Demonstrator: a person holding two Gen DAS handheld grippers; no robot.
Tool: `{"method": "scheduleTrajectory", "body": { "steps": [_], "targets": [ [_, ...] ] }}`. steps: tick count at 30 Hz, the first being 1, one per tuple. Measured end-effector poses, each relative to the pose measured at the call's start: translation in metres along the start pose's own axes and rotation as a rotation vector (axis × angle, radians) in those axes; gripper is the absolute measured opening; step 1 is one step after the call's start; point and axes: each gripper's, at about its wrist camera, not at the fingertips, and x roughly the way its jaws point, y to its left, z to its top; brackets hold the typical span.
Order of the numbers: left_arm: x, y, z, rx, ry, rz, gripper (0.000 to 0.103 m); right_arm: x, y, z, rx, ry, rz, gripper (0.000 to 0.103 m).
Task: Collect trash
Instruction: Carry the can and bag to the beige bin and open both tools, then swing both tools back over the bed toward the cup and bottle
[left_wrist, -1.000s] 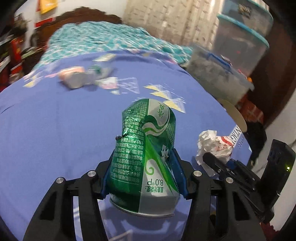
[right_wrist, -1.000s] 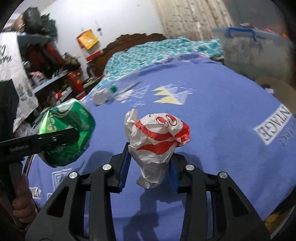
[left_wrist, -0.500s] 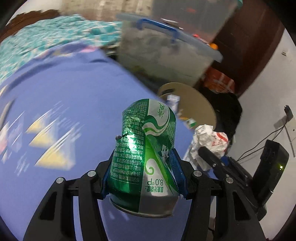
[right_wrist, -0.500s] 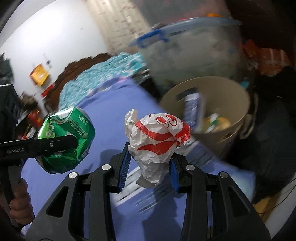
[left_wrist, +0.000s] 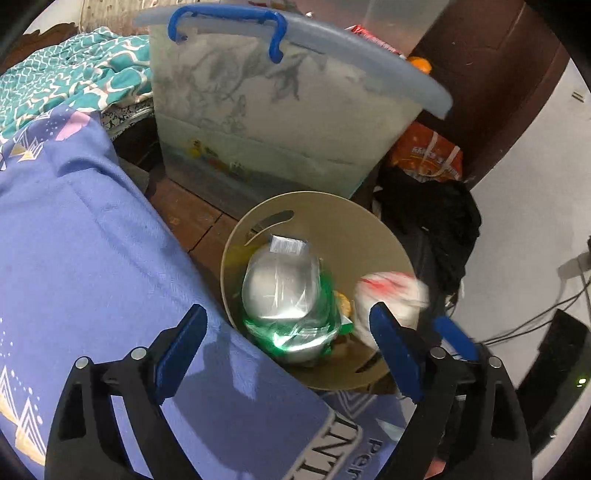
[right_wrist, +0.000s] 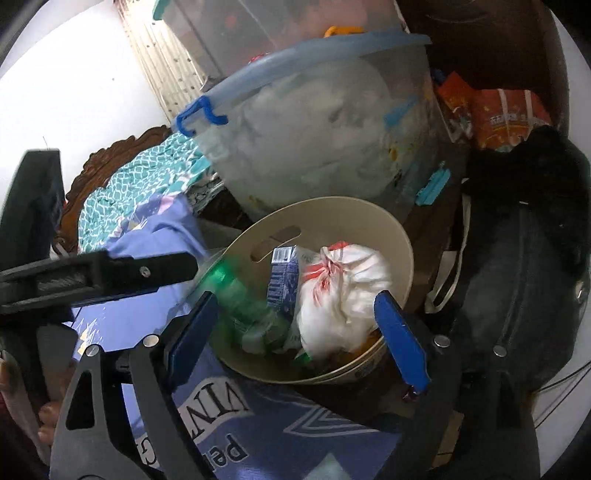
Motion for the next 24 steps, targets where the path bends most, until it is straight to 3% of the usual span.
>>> {"method": "scheduleTrajectory", "body": {
  "steps": [3,6,13,19,24],
  "targets": [
    [-0.025,0.014,-0.004,-0.027,-0.071,-0.009,0.085,-0.011,-0.008,0.002,0.042,-0.032,0.002,0.086],
    [-0.057,0.031,-0.016,-0.039,-0.155,0.034,0.086,-0.022,-0.002,-0.006,0.055,-0.029,0.029,0.086],
    [-0.137,0.109,-0.070,-0.177,-0.266,0.209,0.086,-0.026,0.040,-0.028,0.025,0.017,0.133,0.086],
    [-0.206,0.202,-0.148,-0.321,-0.292,0.442,0.086,-0.026,0.113,-0.059,-0.020,0.094,0.278,0.087],
    [-0.263,0.296,-0.218,-0.459,-0.275,0.596,0.086,-0.012,0.203,-0.094,-0.119,0.230,0.398,0.087]
  ]
}}
